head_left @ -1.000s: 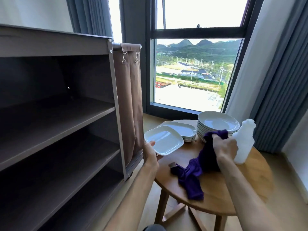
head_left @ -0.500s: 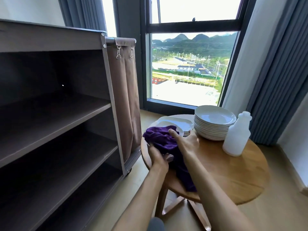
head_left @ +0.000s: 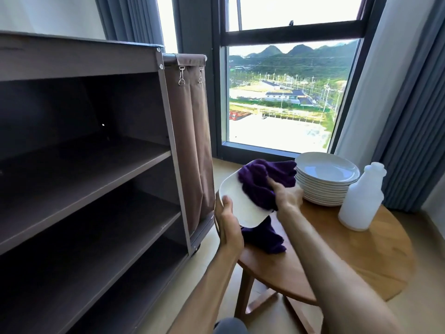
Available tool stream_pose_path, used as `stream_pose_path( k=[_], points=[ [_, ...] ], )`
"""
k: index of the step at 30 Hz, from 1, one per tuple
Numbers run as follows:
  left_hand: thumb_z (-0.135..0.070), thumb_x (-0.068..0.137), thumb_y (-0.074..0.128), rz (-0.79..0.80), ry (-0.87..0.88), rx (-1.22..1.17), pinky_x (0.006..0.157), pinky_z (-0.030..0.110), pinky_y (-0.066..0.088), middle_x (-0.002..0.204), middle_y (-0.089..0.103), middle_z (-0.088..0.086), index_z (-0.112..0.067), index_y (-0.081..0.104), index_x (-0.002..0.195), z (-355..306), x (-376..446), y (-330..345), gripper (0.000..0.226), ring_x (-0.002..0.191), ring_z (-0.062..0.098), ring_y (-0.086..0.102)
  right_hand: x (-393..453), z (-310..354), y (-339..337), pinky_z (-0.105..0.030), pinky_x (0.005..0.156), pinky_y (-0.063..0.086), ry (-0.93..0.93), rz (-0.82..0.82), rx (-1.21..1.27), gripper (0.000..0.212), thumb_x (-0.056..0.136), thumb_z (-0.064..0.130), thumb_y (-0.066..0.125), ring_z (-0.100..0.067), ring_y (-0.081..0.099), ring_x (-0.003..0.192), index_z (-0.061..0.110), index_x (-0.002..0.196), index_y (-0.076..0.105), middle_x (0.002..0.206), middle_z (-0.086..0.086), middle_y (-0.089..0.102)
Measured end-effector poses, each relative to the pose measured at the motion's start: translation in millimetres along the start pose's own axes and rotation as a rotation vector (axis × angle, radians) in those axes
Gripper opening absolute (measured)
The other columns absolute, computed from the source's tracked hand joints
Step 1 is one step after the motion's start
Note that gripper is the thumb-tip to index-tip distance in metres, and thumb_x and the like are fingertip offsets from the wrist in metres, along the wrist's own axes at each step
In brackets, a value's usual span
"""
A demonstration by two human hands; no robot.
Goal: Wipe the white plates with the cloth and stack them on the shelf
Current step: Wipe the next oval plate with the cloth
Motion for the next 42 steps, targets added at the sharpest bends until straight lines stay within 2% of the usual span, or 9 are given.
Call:
stream_pose_path(
  k=[5,12,20,23,25,30,34,38,42],
  points=[
    [-0.060,0.087,0.051,0.113,0.067,0.161,0.118,0.053,0.039,0.154,0.050,0.005,-0.026,0.043,0.154,-30,-5,10,0.076,0.142,0.027,0.048,14,43,-9,-0.038,0.080,0.054,-0.212,-0.007,-0.243,0.045,0.078,0.038,0.083,-0.031,0.068,0.094,0.007,0.106,0.066,0.098,-0.010,0.072],
    [-0.052,0.096,0.044,0.252,0.254,0.280,0.113,0.055,0.043,0.142,0.059,-0.004,-0.045,0.053,0.141,-72,-15,40,0.047,0.136,0.022,0.053,-23,72,19,-0.039,0.103,0.043,-0.401,-0.026,-0.109,0.045,0.098,0.045,0.056,-0.025,0.053,0.111,0.022,0.137,0.055,0.125,-0.011,0.055],
    [-0.014,0.111,0.039,0.234,0.342,0.316,0.094,0.013,0.051,0.139,0.061,-0.001,-0.016,0.046,0.150,-94,-21,52,0.040,0.121,0.007,0.063,-85,85,61,-0.056,0.099,0.047,-0.558,0.323,0.135,0.055,0.094,0.061,0.044,-0.029,0.062,0.105,0.016,0.112,0.070,0.113,-0.009,0.067],
    [-0.016,0.111,0.033,0.198,0.355,0.394,0.085,-0.001,0.042,0.129,0.051,-0.020,-0.011,0.040,0.152,-97,-21,43,0.042,0.103,-0.025,0.054,-97,83,67,-0.051,0.104,0.047,-0.601,0.397,0.128,0.059,0.091,0.061,0.047,-0.023,0.062,0.113,0.016,0.122,0.069,0.122,-0.007,0.066],
    [-0.015,0.111,0.033,0.179,0.344,0.381,0.089,0.004,0.045,0.125,0.050,-0.023,-0.014,0.041,0.151,-100,-25,41,0.041,0.097,-0.031,0.051,-97,85,69,-0.046,0.108,0.045,-0.613,0.405,0.094,0.060,0.089,0.061,0.048,-0.017,0.059,0.121,0.021,0.129,0.067,0.129,-0.001,0.064],
    [-0.011,0.109,0.042,0.184,0.239,0.202,0.088,0.023,0.057,0.121,0.070,-0.002,-0.031,0.056,0.132,-107,-29,42,0.033,0.106,0.006,0.070,-90,106,63,-0.041,0.112,0.040,-0.746,0.314,-0.053,0.062,0.089,0.062,0.049,-0.014,0.049,0.128,0.025,0.139,0.061,0.136,0.003,0.052],
    [-0.012,0.108,0.046,0.260,0.226,0.265,0.095,0.029,0.058,0.124,0.069,0.006,-0.019,0.056,0.141,-125,-25,38,0.036,0.111,0.013,0.069,-91,134,55,-0.036,0.107,0.045,-0.869,0.337,-0.152,0.059,0.087,0.058,0.052,-0.011,0.055,0.119,0.021,0.130,0.066,0.129,0.004,0.062],
    [-0.005,0.100,0.052,0.282,0.341,0.522,0.083,0.033,0.060,0.098,0.076,0.001,-0.026,0.074,0.109,-157,-15,39,0.031,0.099,0.019,0.070,-100,142,60,-0.034,0.093,0.051,-0.891,0.557,-0.228,0.054,0.079,0.054,0.058,-0.006,0.062,0.103,0.028,0.126,0.062,0.110,0.014,0.067],
    [-0.009,0.100,0.049,0.256,0.325,0.517,0.086,0.044,0.058,0.093,0.077,0.002,-0.030,0.075,0.102,-158,-7,40,0.034,0.094,0.018,0.071,-84,126,65,-0.042,0.103,0.048,-0.873,0.512,-0.284,0.066,0.081,0.053,0.057,-0.012,0.058,0.115,0.025,0.140,0.053,0.126,0.006,0.063]
  ],
)
Point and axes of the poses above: each hand's wrist, its own x-axis towards the middle knuckle, its own y-axis out of the palm, z = x × y, the point moved 8 cm from there along x, towards the middle knuckle
